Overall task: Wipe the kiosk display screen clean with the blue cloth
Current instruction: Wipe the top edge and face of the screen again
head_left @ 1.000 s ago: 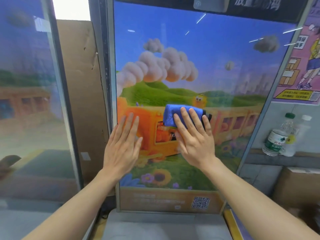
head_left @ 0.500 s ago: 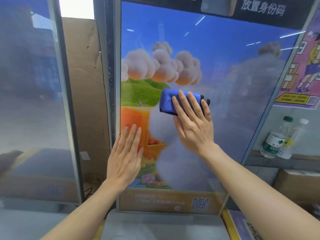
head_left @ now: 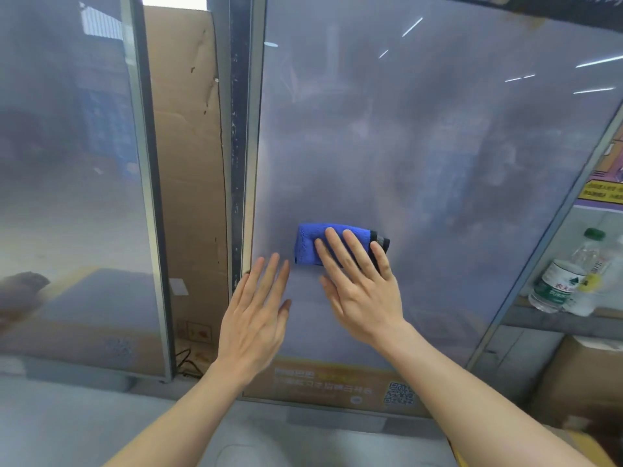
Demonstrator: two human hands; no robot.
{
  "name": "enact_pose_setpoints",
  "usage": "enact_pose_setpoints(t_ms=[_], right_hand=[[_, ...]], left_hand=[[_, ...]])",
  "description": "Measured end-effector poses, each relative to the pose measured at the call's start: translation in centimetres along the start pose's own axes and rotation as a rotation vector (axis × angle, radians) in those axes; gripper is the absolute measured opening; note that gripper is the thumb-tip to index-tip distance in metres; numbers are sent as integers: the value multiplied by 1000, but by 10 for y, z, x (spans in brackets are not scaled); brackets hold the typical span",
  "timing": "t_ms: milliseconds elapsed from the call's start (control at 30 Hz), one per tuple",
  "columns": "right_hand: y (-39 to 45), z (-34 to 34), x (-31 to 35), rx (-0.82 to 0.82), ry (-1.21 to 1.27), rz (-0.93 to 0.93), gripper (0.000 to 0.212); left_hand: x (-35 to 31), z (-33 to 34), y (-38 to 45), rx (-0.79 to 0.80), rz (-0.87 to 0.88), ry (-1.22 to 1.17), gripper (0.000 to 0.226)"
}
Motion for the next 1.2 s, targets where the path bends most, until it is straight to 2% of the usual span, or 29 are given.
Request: enact_pose_setpoints(t_ms=[133,300,433,667,900,1067,1200], right_hand=[[28,-9,-7,-25,5,-20,51],[81,-20,-12,-59,42,98,51],[88,-17,2,-75,56,159,53],[49,10,42,43,91,25,52],[41,4,34,9,72,-73,52],[63,-5,14,-13,41,66,52],[64,1,29,9,87,139,52]], left_hand=[[0,5,-7,38,-10,5,68],[-2,5,-9,33,-36,-31,61],[-3,7,-14,28,-40,-64,59],[-1,18,-26,17,-41,-69,63],[3,26,-39,73,-61,-70,68],[-1,23,-47,84,-53,-101,66],[-5,25,-54,91,-46,-132,65]])
Point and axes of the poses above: each hand's wrist, its own y-axis towards the middle knuckle, its own z-axis out of the palm, x = y × z, the point moved 9 cm from there along y, towards the middle knuckle, and after that the axes turned 5 degrees about z, right-handed, at the moved point
